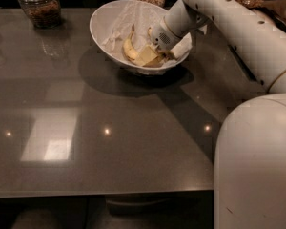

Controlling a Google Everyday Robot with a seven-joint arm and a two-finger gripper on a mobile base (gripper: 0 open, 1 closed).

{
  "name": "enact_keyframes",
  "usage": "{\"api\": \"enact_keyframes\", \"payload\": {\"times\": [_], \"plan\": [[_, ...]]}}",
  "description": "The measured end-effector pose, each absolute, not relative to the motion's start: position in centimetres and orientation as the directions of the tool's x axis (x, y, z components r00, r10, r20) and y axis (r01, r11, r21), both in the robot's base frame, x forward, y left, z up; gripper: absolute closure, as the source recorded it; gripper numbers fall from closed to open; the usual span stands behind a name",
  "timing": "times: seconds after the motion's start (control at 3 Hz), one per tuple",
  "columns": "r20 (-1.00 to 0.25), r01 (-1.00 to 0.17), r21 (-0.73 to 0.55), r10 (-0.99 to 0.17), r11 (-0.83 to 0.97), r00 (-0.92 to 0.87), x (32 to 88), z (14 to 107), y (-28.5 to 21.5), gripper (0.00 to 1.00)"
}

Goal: Pick banana from white bowl

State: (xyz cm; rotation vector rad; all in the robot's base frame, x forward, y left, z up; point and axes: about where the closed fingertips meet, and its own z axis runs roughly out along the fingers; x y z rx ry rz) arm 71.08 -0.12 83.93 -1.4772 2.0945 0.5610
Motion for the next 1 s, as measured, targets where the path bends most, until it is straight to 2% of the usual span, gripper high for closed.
{"api": "enact_keyframes", "payload": {"times": [0.33, 1.0], "plan": [[-0.658, -0.943, 0.022, -0.706, 0.331, -0.263, 70.3, 86.6, -0.2, 1.0], [-0.802, -0.955, 0.003, -0.57, 0.296, -0.179, 66.2, 93.4, -0.3, 1.0]]}}
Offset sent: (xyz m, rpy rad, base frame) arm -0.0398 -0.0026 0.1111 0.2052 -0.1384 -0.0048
